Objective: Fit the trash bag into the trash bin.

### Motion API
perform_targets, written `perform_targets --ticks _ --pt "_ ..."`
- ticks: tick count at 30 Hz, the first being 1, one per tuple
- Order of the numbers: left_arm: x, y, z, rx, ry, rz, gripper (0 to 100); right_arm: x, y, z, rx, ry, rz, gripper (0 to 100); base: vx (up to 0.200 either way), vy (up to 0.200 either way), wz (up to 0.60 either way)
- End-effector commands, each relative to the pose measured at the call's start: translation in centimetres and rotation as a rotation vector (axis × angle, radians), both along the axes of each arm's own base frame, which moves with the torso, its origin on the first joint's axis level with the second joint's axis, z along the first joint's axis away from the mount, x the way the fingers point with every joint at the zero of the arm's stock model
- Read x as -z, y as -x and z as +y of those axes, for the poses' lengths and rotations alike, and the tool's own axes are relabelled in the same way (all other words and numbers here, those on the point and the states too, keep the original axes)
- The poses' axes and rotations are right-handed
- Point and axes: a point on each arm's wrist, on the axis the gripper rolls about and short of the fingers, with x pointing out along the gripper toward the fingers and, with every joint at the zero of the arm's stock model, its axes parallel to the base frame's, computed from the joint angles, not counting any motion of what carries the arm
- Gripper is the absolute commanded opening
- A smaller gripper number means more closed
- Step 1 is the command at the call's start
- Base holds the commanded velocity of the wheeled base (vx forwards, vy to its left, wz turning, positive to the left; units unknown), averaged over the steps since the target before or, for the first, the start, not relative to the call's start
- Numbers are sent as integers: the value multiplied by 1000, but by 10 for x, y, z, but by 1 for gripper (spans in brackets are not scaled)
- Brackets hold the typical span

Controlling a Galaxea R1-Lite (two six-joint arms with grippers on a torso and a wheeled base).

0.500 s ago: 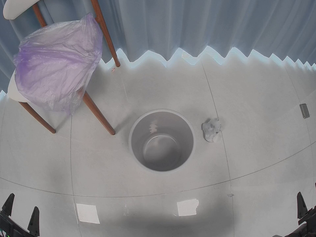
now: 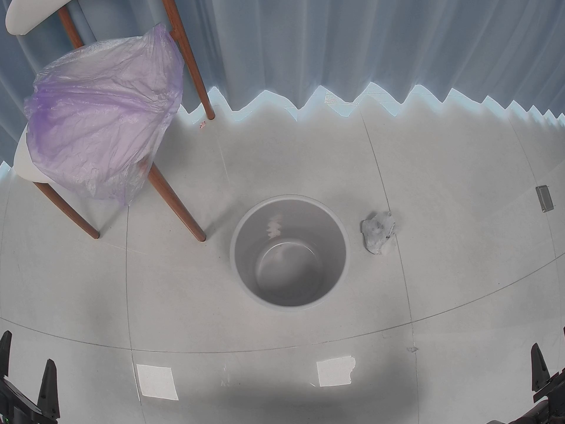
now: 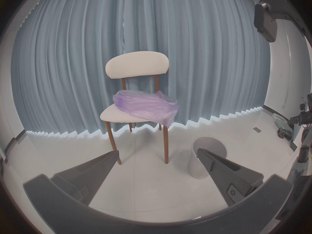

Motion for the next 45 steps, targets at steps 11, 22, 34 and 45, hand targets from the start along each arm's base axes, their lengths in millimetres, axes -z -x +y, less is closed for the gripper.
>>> perform_targets --ticks 11,22,34,45 --pt "-19 -8 -1 74 -18 61 100 5 0 0 0 0 1 100 0 0 0" --pt "-53 -26 -3 150 -86 125 100 5 0 0 0 0 1 100 0 0 0" --pt "-88 -52 -5 195 -164 168 100 5 0 0 0 0 1 100 0 0 0" --pt "-122 -89 -8 229 -263 204 100 5 0 0 0 0 1 100 0 0 0"
